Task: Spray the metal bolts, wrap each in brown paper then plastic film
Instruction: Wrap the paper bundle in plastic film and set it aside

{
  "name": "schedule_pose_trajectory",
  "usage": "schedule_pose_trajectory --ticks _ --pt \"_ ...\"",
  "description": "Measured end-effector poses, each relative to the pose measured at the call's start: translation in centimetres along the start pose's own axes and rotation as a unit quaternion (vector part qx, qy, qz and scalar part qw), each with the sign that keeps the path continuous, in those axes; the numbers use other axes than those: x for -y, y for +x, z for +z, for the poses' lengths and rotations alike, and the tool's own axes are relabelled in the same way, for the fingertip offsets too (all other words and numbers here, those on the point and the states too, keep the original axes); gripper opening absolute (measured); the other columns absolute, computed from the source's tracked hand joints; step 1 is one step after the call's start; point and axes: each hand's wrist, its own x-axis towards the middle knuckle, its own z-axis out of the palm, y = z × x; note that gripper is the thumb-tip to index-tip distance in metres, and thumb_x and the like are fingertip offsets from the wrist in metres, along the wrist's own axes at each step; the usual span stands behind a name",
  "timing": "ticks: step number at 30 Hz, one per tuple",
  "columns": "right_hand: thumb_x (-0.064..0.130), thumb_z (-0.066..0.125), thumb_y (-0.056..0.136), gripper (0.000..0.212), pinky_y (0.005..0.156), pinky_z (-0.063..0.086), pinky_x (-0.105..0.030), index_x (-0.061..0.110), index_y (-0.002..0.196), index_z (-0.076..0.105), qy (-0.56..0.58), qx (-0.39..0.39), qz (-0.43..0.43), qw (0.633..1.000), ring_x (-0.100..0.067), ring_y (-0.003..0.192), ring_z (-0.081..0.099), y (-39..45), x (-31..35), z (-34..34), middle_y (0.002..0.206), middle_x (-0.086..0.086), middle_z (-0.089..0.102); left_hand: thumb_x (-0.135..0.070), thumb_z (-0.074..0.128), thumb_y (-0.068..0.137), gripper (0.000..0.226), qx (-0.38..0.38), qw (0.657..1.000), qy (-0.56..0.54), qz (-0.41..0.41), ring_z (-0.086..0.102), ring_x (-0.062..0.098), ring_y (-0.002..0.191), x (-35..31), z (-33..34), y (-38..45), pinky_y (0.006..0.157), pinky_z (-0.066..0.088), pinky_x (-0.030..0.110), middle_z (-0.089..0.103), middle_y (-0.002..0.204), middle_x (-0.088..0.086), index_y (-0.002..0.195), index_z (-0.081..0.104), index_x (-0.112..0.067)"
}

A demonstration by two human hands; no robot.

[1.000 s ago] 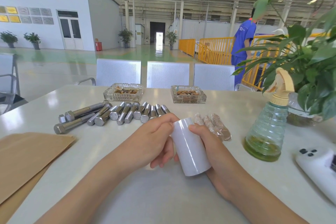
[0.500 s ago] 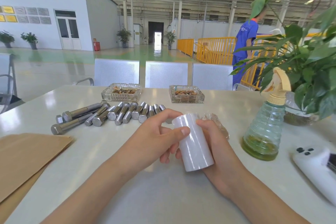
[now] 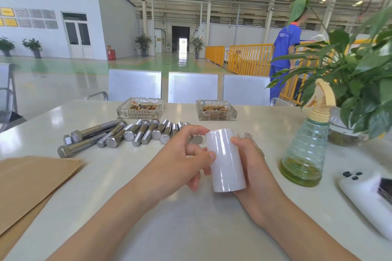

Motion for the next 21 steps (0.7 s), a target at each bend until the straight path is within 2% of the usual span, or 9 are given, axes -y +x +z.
schedule_pose_trajectory --ticks 3,5,7,9,11,14,16,19,21 --pt "0.043 0.049 0.097 0.036 0.075 0.053 -0.036 0.025 0.092 0.08 0.0 0.0 0.002 1.0 -0.024 0.082 0.072 -0.07 -0.06 -0.01 0.104 -0.017 0.077 -0.014 0.075 0.091 0.049 0.005 1.0 -0.003 -0.006 0.062 0.011 0.054 0.15 0.07 -0.06 0.051 0.053 0.029 0.061 0.073 0.009 0.127 0.052 -0.037" --pt "0.042 0.05 0.097 0.034 0.072 0.055 -0.034 0.03 0.087 0.08 0.001 -0.003 0.0 1.0 -0.023 0.082 0.072 -0.04 -0.1 -0.03 0.102 -0.015 0.077 -0.012 0.075 0.089 0.053 0.016 1.0 -0.008 -0.004 0.061 0.016 0.056 0.25 -0.01 -0.04 0.052 0.053 0.03 0.059 0.074 0.007 0.126 0.054 -0.043" --pt "0.043 0.05 0.097 0.033 0.073 0.054 -0.035 0.027 0.095 0.079 0.002 -0.004 -0.002 1.0 -0.024 0.082 0.071 0.02 -0.09 -0.05 0.102 -0.017 0.076 -0.009 0.072 0.089 0.056 0.028 1.0 -0.003 0.0 0.057 0.023 0.056 0.27 -0.2 0.01 0.053 0.053 0.031 0.06 0.076 0.007 0.122 0.057 -0.052" --pt "0.045 0.05 0.097 0.034 0.077 0.052 -0.038 0.023 0.1 0.077 0.005 -0.003 -0.001 1.0 -0.025 0.08 0.07 0.06 -0.06 -0.14 0.101 -0.019 0.075 -0.005 0.069 0.09 0.06 0.036 0.999 0.001 0.002 0.054 0.022 0.053 0.2 -0.36 -0.03 0.053 0.052 0.031 0.062 0.078 0.008 0.12 0.058 -0.056" --pt "0.046 0.051 0.096 0.034 0.078 0.05 -0.04 0.026 0.09 0.077 0.005 0.0 -0.001 1.0 -0.026 0.079 0.068 0.02 0.01 -0.14 0.098 -0.019 0.074 -0.004 0.067 0.091 0.061 0.041 0.999 -0.002 0.003 0.054 0.02 0.051 0.06 -0.39 -0.13 0.052 0.052 0.03 0.062 0.078 0.01 0.12 0.058 -0.056" --pt "0.046 0.051 0.096 0.036 0.073 0.052 -0.038 0.022 0.096 0.078 0.006 0.002 0.001 1.0 -0.025 0.077 0.068 0.04 0.01 -0.19 0.094 -0.018 0.073 -0.007 0.069 0.092 0.057 0.04 0.999 -0.009 0.003 0.053 0.019 0.05 -0.14 -0.35 -0.19 0.051 0.05 0.028 0.063 0.076 0.013 0.118 0.059 -0.056" --pt "0.045 0.049 0.097 0.037 0.073 0.053 -0.036 0.025 0.09 0.08 0.001 0.005 0.002 1.0 -0.024 0.077 0.068 0.05 -0.04 -0.14 0.093 -0.015 0.074 -0.011 0.071 0.092 0.053 0.035 0.999 -0.011 0.0 0.051 0.02 0.047 -0.17 -0.34 -0.21 0.05 0.048 0.03 0.062 0.071 0.01 0.117 0.059 -0.055" --pt "0.046 0.048 0.097 0.043 0.087 0.051 -0.045 0.018 0.097 0.08 0.004 0.008 0.003 1.0 -0.03 0.083 0.069 0.13 -0.18 -0.05 0.103 -0.024 0.074 -0.012 0.07 0.091 0.051 0.047 0.999 -0.025 -0.012 0.039 0.02 0.04 -0.41 -0.18 -0.33 0.049 0.048 0.031 0.059 0.065 0.009 0.119 0.057 -0.052" --pt "0.048 0.049 0.096 0.047 0.093 0.048 -0.048 0.011 0.107 0.076 0.007 0.008 0.004 1.0 -0.036 0.093 0.07 0.19 -0.32 -0.18 0.098 -0.029 0.072 -0.013 0.064 0.085 0.051 0.064 0.997 -0.04 -0.018 0.034 0.019 0.037 -0.65 0.01 -0.42 0.049 0.048 0.03 0.058 0.064 0.01 0.119 0.057 -0.05"
